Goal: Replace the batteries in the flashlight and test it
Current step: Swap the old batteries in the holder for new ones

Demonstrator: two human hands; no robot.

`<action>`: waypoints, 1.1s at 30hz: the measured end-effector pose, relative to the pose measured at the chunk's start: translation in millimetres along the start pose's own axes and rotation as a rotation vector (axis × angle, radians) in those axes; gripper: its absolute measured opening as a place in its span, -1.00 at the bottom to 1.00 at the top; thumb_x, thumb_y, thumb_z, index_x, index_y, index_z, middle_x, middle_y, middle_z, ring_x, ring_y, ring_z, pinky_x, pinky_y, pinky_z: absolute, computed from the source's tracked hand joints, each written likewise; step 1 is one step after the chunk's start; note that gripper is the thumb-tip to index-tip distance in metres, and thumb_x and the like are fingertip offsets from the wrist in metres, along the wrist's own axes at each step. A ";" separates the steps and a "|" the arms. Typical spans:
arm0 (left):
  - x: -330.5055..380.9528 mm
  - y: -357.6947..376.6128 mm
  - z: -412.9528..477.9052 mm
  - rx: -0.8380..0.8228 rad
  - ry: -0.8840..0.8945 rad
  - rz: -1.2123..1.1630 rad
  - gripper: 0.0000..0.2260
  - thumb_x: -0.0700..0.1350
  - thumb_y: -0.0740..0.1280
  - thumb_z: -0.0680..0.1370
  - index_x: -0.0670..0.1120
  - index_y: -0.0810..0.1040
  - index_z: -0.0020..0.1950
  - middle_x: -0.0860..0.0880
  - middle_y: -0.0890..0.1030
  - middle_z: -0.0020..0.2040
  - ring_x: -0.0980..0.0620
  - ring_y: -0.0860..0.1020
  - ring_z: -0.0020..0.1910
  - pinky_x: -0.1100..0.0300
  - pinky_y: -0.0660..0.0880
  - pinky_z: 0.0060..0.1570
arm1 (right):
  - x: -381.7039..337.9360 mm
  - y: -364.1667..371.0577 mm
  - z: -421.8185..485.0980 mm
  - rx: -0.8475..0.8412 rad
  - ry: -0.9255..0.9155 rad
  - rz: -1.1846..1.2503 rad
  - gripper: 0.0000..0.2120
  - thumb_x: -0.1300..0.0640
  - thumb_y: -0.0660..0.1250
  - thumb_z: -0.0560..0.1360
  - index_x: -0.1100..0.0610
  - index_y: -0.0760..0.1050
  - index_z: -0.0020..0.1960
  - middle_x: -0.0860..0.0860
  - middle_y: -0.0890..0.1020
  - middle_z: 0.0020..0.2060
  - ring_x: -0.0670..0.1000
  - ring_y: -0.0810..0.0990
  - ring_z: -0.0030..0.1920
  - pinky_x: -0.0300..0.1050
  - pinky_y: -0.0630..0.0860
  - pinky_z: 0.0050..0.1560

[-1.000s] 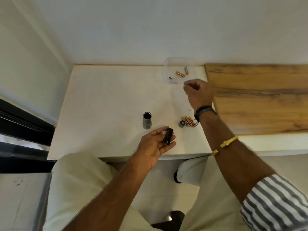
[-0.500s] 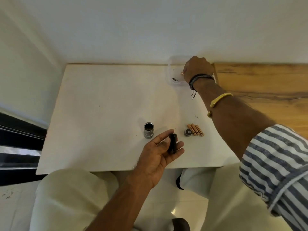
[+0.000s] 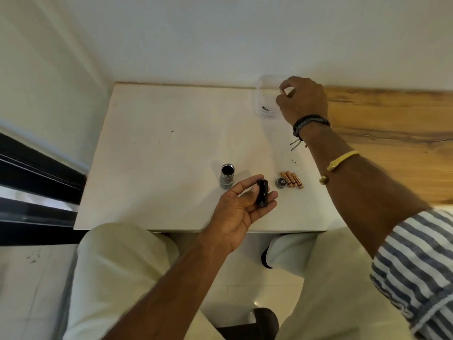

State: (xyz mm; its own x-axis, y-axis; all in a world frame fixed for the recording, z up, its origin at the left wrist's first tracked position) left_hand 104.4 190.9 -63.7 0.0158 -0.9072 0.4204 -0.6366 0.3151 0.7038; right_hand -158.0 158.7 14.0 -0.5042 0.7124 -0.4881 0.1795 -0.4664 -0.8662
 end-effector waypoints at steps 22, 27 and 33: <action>5.8 -8.3 -28.9 0.100 0.180 0.276 -0.82 -0.29 0.36 0.57 -0.20 0.61 0.17 -0.27 0.69 0.03 -0.24 0.69 0.01 -0.01 0.66 -0.07 | 47.9 -27.4 -227.8 -0.295 0.182 0.954 -0.80 0.31 0.48 0.49 0.17 0.67 0.10 0.21 0.74 -0.05 0.12 0.72 -0.09 0.11 0.70 -0.03; -1.9 -7.2 -33.8 0.060 0.173 0.322 -0.79 -0.29 0.37 0.57 -0.21 0.59 0.20 -0.31 0.67 0.07 -0.25 0.68 0.05 -0.03 0.65 -0.02 | 40.9 -28.1 -238.5 -0.196 0.130 0.778 -0.83 0.25 0.57 0.42 0.17 0.64 -0.03 0.11 0.75 -0.24 0.12 0.75 -0.21 0.08 0.71 -0.17; -6.8 -3.2 -36.5 0.027 0.178 0.389 -0.79 -0.30 0.38 0.56 -0.22 0.60 0.20 -0.35 0.64 0.10 -0.31 0.64 0.10 -0.04 0.64 0.02 | 35.1 -28.2 -243.3 -0.166 0.066 0.674 -0.86 0.22 0.56 0.43 0.11 0.68 -0.02 0.03 0.75 -0.22 0.01 0.75 -0.23 0.10 0.72 -0.12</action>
State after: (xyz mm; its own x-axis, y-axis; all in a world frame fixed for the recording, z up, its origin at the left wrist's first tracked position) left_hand 134.5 206.2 -47.9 -0.0981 -0.6594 0.7454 -0.6412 0.6147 0.4594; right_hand 24.9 324.4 -4.8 -0.1861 0.3289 -0.9259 0.5649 -0.7351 -0.3747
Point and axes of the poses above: each hand's wrist, its own z-axis towards the middle knuckle, its own y-axis out of the palm, x = y × z, the point moved 4 cm from there along z, towards the middle knuckle
